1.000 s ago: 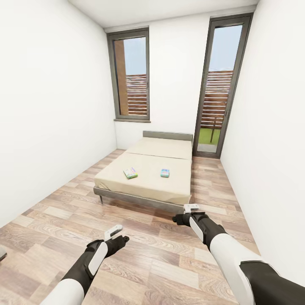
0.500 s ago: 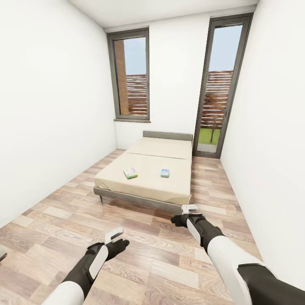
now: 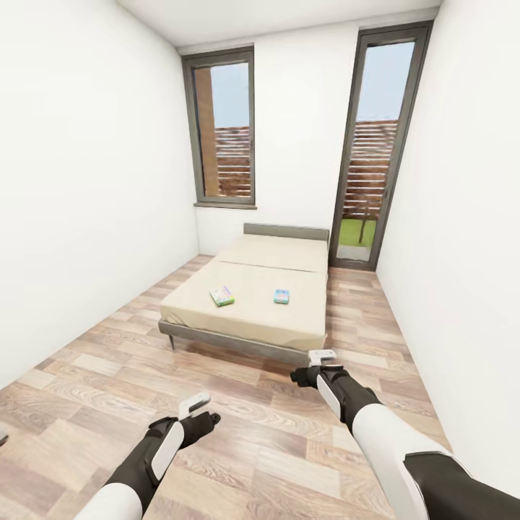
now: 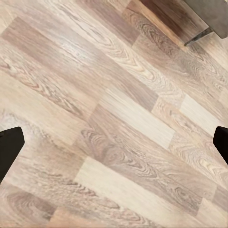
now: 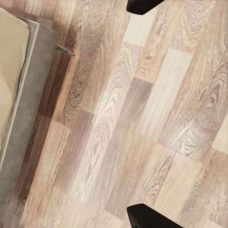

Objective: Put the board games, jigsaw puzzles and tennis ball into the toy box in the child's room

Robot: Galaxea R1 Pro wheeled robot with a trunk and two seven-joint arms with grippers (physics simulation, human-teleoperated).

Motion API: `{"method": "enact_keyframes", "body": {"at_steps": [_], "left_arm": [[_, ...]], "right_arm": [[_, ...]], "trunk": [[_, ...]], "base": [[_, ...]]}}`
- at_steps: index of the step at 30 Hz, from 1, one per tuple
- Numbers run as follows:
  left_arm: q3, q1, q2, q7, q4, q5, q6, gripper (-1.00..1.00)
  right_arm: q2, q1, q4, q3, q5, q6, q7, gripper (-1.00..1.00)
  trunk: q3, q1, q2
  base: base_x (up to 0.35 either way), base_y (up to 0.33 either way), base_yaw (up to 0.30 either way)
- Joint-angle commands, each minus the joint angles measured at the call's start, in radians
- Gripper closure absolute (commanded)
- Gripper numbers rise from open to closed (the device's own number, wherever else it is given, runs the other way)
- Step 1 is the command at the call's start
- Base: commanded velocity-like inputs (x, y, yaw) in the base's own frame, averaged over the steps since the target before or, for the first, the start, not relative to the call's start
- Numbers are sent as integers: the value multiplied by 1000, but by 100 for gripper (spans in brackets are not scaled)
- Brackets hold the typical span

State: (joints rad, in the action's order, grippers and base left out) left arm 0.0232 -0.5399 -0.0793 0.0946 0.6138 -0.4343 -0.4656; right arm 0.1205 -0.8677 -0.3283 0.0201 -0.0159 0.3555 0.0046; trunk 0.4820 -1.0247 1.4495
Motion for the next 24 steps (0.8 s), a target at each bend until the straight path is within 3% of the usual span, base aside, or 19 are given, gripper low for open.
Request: {"method": "enact_keyframes", "body": {"at_steps": [1,16,24], "left_arm": [[2,0,-1,7,2,-11,-6,-100],[3,1,2,-7,1,-16,-7,-100],[2,1,7,-36,1,-58,-6,-100]], "right_arm": [[0,0,-2,2,-2,6,0,-100],[1,1,-4,2,-2,4,-1,-100],[1,1,-4,1,-2,4,-1,-100]], "trunk": [[1,0,1],[1,0,1],[1,0,1]], "base": [[203,0,0],[293,0,0],[332,1,0]]}}
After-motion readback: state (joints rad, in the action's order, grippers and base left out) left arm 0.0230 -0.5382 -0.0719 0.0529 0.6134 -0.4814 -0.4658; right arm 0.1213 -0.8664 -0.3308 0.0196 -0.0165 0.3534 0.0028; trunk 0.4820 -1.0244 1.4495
